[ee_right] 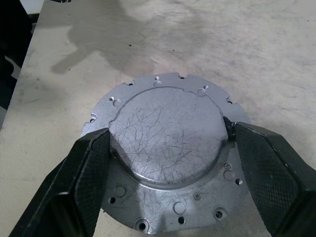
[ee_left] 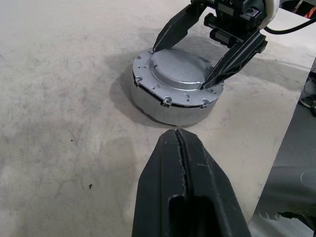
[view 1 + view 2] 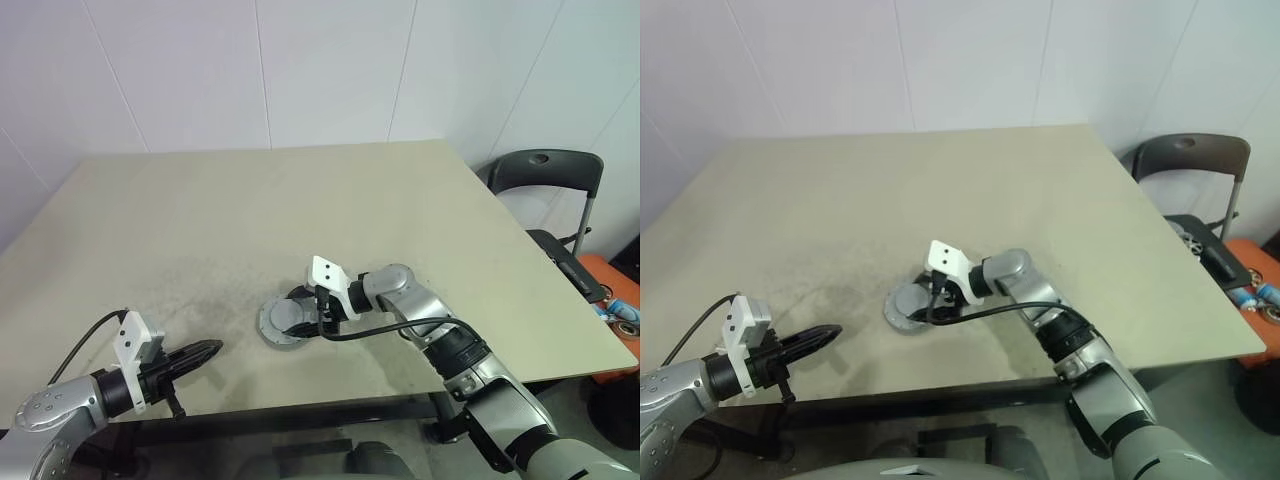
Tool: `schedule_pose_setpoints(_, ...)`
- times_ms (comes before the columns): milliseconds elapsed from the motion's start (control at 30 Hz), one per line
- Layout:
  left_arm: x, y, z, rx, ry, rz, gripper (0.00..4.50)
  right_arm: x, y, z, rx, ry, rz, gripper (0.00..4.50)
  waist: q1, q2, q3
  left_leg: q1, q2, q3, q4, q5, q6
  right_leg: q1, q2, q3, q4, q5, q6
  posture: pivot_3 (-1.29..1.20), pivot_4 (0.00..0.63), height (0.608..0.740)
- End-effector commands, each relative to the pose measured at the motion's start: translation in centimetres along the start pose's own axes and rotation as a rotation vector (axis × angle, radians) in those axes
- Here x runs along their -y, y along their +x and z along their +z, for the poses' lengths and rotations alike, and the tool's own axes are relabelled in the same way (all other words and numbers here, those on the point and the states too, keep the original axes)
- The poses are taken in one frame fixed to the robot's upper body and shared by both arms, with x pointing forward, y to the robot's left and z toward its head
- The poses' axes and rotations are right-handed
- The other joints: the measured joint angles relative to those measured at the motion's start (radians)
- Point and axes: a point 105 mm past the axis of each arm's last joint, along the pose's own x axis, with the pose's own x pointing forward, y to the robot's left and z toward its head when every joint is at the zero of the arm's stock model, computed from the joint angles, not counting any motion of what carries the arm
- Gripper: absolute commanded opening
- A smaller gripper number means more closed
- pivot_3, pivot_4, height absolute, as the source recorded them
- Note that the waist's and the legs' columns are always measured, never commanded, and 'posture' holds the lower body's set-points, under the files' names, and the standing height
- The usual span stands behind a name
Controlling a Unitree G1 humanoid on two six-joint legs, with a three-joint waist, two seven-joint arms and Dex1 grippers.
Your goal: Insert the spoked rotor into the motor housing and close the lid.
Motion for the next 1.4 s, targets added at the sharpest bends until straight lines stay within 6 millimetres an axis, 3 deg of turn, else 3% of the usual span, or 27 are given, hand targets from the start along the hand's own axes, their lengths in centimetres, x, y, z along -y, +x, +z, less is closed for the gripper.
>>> schedule_pose_setpoints(33, 0.1, 0.1, 0.7, 0.021, 0.038, -0.006, 0.00, 0.2, 0.1, 0.2, -0.006, -0.015, -0.013, 3.55, 0.000, 0.000, 0.000, 0.000, 0.000, 0.000, 0.000, 0.000, 0.000, 0.000, 0.000, 0.000, 0.000, 0.000, 0.000, 0.00, 0.000, 0.740)
schedule_pose_setpoints(533, 0.1, 0.1, 0.7, 0.022, 0.044, -0.012, 0.00, 0.2, 0.1, -1.4, -0.046, -0.016, -0.015, 3.55, 0.000, 0.000, 0.000, 0.004, 0.000, 0.000, 0.001, 0.000, 0.000, 0.004, 0.000, 0.000, 0.001, 0.000, 0.000, 0.00, 0.000, 0.740)
schedule_pose_setpoints(733, 0.5, 2.5, 1.7, 0.065, 0.026, -0.085, 0.00, 0.2, 0.1, -1.4, -0.047, -0.017, -0.011, 3.55, 0.001, 0.001, 0.000, 0.015, 0.000, 0.000, 0.000, 0.000, 0.000, 0.016, 0.001, 0.000, -0.001, 0.000, 0.000, 0.00, 0.000, 0.740)
schedule_pose_setpoints(1000, 0.0, 6.7, 2.0, 0.013, 0.088, -0.131, 0.00, 0.2, 0.1, -1.3, -0.046, -0.018, -0.010, 3.55, 0.001, 0.000, 0.000, 0.016, 0.000, 0.000, 0.000, 0.000, 0.000, 0.017, 0.002, 0.000, -0.001, 0.000, 0.000, 0.00, 0.000, 0.740)
schedule_pose_setpoints(1400, -1.1, 8.8, 0.6, -0.063, 0.139, -0.103, 0.00, 0.2, 0.1, -1.2, -0.046, -0.014, -0.011, 3.55, 0.001, 0.000, 0.000, 0.016, 0.000, -0.001, 0.000, 0.000, 0.000, 0.017, 0.001, 0.000, -0.001, 0.000, 0.000, 0.00, 0.000, 0.740)
